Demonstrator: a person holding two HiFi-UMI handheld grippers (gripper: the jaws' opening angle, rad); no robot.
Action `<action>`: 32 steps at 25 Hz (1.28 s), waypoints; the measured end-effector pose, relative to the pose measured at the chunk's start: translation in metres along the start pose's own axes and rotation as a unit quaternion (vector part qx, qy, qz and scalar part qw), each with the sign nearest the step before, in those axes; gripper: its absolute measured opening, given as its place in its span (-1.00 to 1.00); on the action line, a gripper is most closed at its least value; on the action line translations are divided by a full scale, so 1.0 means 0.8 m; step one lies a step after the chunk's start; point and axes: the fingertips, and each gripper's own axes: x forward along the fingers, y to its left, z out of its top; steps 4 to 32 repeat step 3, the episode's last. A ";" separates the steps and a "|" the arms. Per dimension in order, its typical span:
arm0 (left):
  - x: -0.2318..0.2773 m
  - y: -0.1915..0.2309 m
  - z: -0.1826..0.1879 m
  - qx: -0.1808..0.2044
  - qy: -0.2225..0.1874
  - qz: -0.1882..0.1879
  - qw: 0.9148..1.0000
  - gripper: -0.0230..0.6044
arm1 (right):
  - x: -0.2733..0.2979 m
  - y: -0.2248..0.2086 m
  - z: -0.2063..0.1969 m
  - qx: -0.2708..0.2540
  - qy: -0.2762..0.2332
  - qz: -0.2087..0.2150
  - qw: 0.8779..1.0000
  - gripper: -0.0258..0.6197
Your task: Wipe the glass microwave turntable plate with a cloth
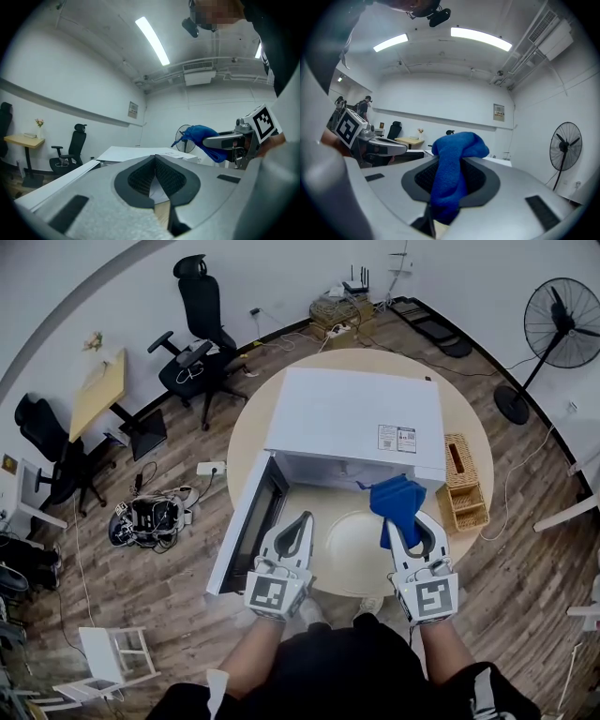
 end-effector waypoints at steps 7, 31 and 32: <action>-0.003 -0.004 -0.004 -0.004 0.003 -0.002 1.000 -0.91 | -0.003 0.002 0.003 -0.003 0.005 0.002 1.000 -0.64; -0.003 -0.004 -0.004 -0.004 0.003 -0.002 1.000 -0.91 | -0.003 0.002 0.003 -0.003 0.005 0.002 1.000 -0.64; -0.003 -0.004 -0.004 -0.004 0.003 -0.002 1.000 -0.91 | -0.003 0.002 0.003 -0.003 0.005 0.002 1.000 -0.64</action>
